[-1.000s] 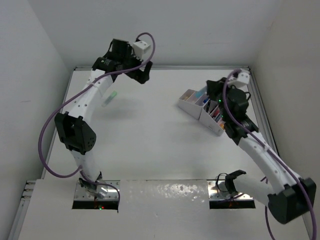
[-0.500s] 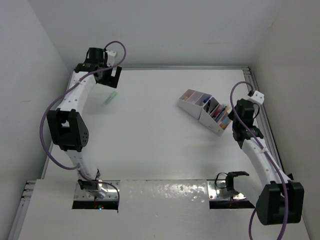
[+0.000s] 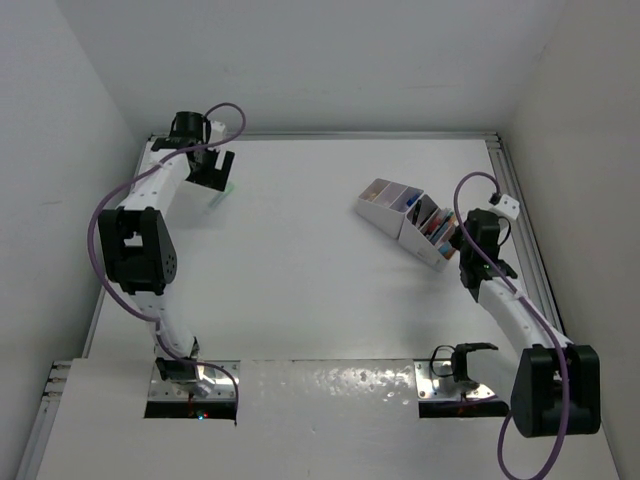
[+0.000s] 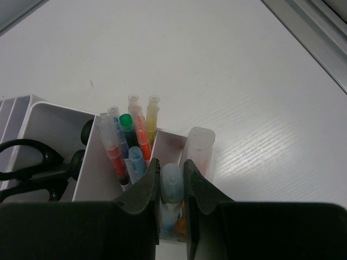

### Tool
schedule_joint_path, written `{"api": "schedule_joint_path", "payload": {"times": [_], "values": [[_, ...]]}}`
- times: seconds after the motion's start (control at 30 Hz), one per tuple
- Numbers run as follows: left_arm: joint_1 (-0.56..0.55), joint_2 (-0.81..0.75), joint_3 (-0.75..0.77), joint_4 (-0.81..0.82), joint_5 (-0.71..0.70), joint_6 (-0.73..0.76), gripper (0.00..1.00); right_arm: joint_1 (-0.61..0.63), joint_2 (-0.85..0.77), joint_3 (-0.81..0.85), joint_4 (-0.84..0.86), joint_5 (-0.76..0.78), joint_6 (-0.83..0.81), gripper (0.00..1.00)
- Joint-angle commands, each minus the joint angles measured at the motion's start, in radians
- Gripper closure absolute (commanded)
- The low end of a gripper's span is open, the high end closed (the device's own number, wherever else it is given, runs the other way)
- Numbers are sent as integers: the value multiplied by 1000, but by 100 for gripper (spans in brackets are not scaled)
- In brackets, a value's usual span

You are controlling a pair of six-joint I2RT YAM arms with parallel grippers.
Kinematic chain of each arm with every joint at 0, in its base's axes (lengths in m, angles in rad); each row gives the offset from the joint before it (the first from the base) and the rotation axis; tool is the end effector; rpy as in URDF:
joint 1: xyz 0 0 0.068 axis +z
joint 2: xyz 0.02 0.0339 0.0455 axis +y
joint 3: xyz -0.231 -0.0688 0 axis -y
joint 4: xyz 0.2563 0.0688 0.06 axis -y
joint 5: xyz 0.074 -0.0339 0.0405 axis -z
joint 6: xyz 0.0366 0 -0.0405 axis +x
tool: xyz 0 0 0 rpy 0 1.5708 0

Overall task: Sort the stationery into containers
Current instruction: Place the pen in the storage box.

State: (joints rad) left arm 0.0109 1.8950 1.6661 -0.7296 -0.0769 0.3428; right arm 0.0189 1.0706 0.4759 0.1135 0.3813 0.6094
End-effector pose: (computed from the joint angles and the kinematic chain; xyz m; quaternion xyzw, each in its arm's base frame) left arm 0.4203 0.0074 0.2423 0.1460 0.9416 0.0891 0.2900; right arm 0.2510 -0.0089 0.1723 0.3383 0.7748 0.0031 0.5340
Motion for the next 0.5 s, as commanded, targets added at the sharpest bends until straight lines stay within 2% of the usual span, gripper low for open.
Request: {"api": "schedule_joint_path", "payload": {"times": [0.0,0.03,0.07,0.17,0.27,0.47], "values": [[23,9,-6,36,-17,16,7,-4,-11,-11,66,-12,21,89],[23,15,-14,39,-17,18,7,-7,-18,-13,66,-12,17,82],[23,18,-22,50,-17,30,7,-5,-20,-13,61,-13,9,70],[23,22,-54,70,-8,57,7,-5,-38,-10,48,-1,-5,48],[24,48,-88,96,-18,82,7,-5,-64,1,29,18,-20,38],[34,142,-83,128,-64,94,7,-2,-121,49,-3,10,-62,37]]}}
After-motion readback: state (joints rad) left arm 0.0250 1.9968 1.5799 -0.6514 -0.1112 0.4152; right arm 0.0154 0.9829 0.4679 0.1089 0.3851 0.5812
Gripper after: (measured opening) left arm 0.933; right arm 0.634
